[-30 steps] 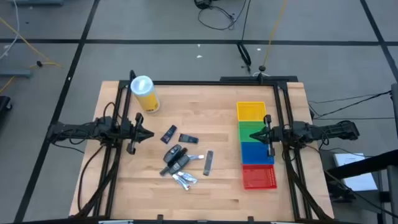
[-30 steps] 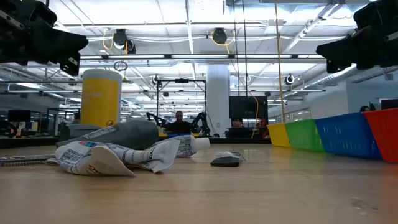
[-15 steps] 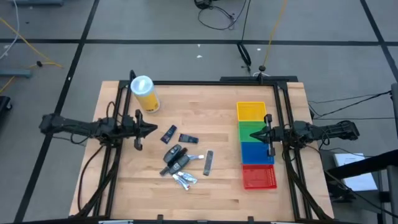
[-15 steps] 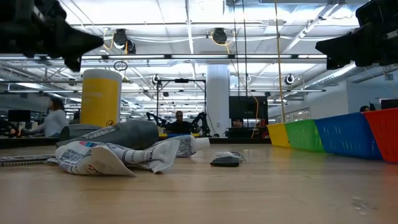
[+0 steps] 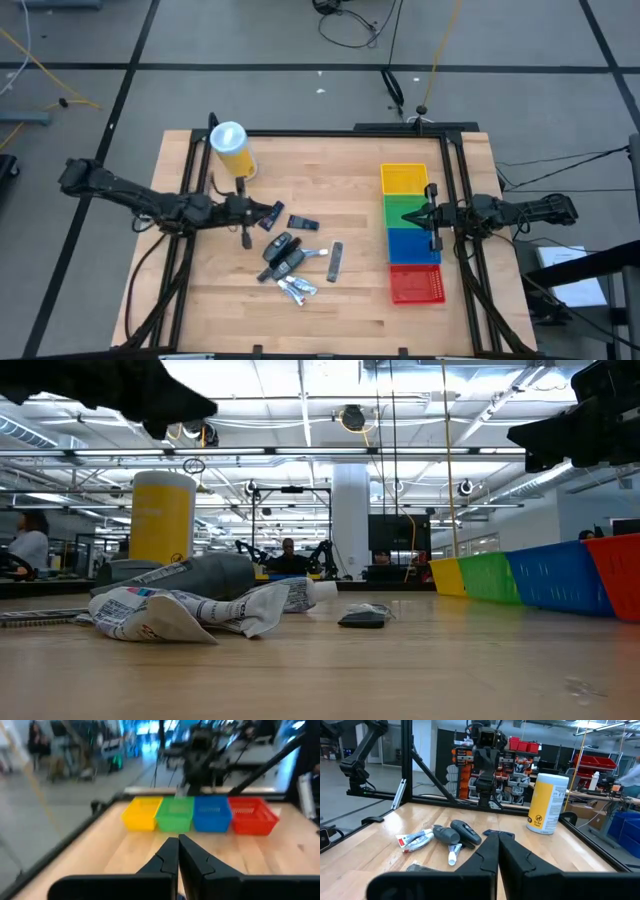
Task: Pick & Place Travel size toiletries
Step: Put the blue shave cream into the yellow bin
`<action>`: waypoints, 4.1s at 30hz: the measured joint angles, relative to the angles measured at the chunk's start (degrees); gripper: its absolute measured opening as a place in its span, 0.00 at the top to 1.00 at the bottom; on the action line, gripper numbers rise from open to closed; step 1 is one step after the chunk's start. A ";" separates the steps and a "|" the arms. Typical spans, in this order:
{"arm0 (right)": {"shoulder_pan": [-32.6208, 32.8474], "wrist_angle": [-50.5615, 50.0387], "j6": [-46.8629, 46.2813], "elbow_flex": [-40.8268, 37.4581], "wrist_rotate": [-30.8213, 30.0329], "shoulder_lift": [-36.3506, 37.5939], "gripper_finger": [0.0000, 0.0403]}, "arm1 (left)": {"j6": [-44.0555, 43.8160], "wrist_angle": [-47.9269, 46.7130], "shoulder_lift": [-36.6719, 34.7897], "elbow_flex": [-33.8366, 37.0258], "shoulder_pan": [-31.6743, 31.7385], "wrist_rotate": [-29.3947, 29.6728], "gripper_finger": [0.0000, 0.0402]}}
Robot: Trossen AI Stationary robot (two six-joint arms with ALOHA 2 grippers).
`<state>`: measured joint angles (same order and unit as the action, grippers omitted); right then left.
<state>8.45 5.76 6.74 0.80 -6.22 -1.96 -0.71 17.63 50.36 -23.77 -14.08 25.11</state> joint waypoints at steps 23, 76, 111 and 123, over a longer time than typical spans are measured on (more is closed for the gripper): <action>0.00 0.00 -0.02 -0.01 -4.31 0.00 1.00 | -41.85 -31.68 29.19 -9.16 8.90 3.03 0.20; -1.75 27.04 -4.97 19.89 -6.30 -62.31 0.37 | 0.85 -10.37 57.42 -43.81 12.82 -21.34 0.86; -2.09 14.28 -3.94 29.42 -9.91 -68.22 0.70 | 11.50 -14.23 54.23 -43.93 10.55 -18.78 0.29; -5.82 -19.47 -12.84 32.81 -23.74 -48.13 0.69 | 0.90 -32.65 43.33 -42.27 5.43 0.40 0.07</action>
<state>2.63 -13.71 -6.10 33.61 -29.96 -50.08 0.19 -15.01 93.69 -66.03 -8.64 25.51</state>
